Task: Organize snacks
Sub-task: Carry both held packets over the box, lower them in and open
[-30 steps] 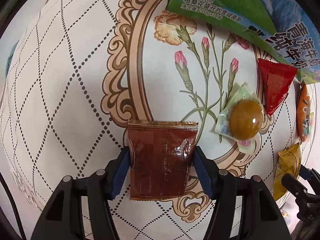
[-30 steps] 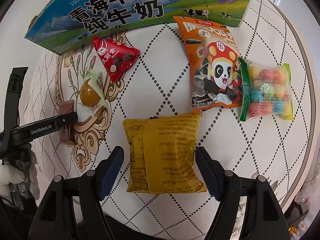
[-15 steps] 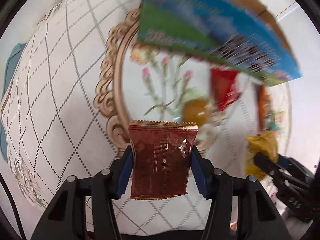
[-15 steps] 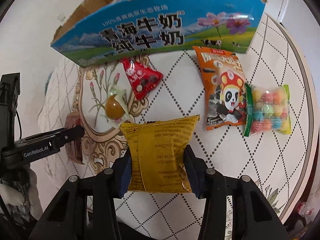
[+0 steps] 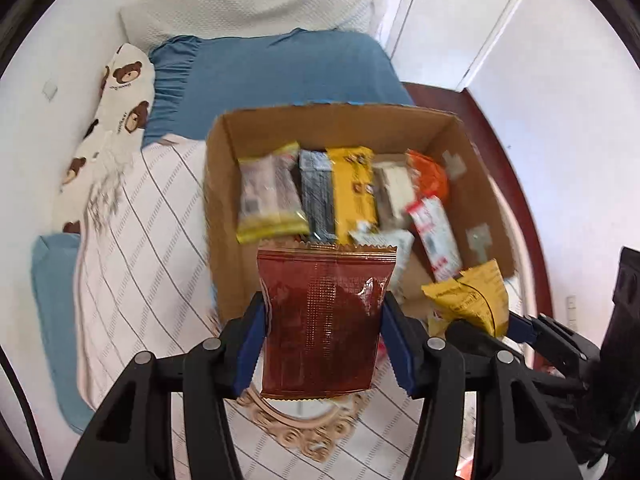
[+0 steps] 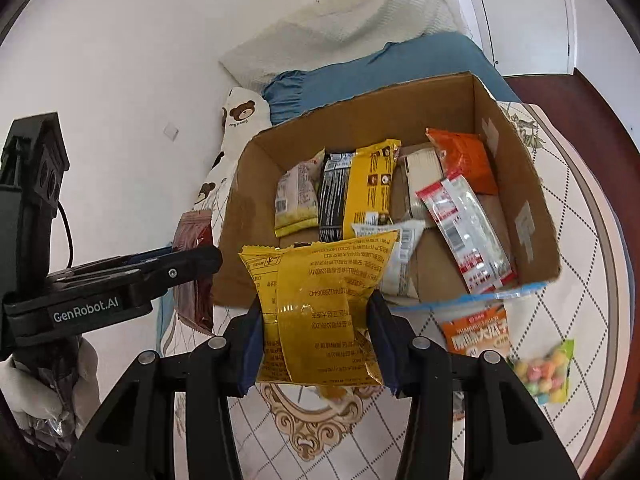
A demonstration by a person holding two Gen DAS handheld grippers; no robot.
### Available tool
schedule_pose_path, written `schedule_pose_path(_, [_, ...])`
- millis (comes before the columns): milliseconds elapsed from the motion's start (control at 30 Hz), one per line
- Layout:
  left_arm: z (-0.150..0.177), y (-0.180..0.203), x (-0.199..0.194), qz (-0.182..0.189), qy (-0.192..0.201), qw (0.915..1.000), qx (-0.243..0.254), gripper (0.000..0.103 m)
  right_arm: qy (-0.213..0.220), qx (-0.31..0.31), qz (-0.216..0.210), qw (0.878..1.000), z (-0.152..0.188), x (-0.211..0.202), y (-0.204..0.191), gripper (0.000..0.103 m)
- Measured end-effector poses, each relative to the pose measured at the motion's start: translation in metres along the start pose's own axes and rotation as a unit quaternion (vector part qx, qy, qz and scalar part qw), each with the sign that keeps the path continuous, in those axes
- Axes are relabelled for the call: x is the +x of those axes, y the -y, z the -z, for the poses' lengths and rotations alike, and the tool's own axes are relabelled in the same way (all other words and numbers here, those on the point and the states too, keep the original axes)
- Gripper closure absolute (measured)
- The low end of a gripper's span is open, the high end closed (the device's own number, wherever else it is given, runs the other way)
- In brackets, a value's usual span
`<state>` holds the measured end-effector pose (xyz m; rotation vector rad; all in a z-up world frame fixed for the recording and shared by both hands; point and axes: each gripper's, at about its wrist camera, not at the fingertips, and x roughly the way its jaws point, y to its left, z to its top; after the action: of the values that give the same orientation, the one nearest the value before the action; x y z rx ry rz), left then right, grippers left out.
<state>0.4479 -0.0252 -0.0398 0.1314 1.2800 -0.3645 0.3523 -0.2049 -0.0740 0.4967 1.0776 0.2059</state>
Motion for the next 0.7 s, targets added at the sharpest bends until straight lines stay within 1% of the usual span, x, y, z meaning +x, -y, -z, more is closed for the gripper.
schedule_pose_path(67, [-0.024, -0.008, 0.018, -0.018, -0.029, 0.9994, 0.006, 0.051, -0.001, 0.016, -0.005, 1.0, -0.018, 0.016, -0.001, 0.053])
schedule_pose_path(167, [-0.048, -0.029, 0.055, -0.042, -0.068, 0.9968, 0.005, 0.051, -0.011, 0.032, -0.003, 0.999, -0.035, 0.042, -0.002, 0.053])
schedule_pose_path(200, [-0.052, -0.032, 0.066, -0.051, -0.078, 0.9956, 0.008, 0.051, -0.017, 0.036, -0.002, 0.999, -0.037, 0.05, -0.002, 0.053])
schedule_pose_path(267, [-0.063, -0.038, 0.084, -0.057, -0.103, 0.993, 0.008, 0.051, -0.031, 0.047, -0.005, 0.998, -0.045, 0.069, -0.002, 0.053])
schedule_pose_path(300, [-0.067, -0.04, 0.091, -0.06, -0.109, 0.9922, 0.004, 0.051, -0.037, 0.05, -0.005, 0.998, -0.048, 0.076, -0.004, 0.053])
schedule_pose_path(400, [-0.071, -0.043, 0.112, -0.059, -0.131, 0.9896, 0.006, 0.051, -0.057, 0.061, -0.011, 0.996, -0.051, 0.096, -0.005, 0.053])
schedule_pose_path(533, [-0.069, -0.044, 0.125, -0.063, -0.144, 0.9876, 0.005, 0.051, -0.078, 0.065, -0.005, 0.995, -0.051, 0.117, -0.008, 0.053])
schedule_pose_path(633, [-0.069, -0.05, 0.133, -0.06, -0.16, 0.9853, -0.013, 0.049, -0.11, 0.08, -0.01, 0.991, -0.048, 0.133, -0.005, 0.052])
schedule_pose_path(667, [-0.069, -0.053, 0.136, -0.058, -0.165, 0.9842, -0.022, 0.048, -0.125, 0.084, -0.009, 0.989, -0.048, 0.14, -0.004, 0.043])
schedule_pose_path(700, [-0.069, -0.056, 0.137, -0.059, -0.171, 0.983, -0.031, 0.048, -0.134, 0.081, -0.007, 0.988, -0.046, 0.144, -0.004, 0.025])
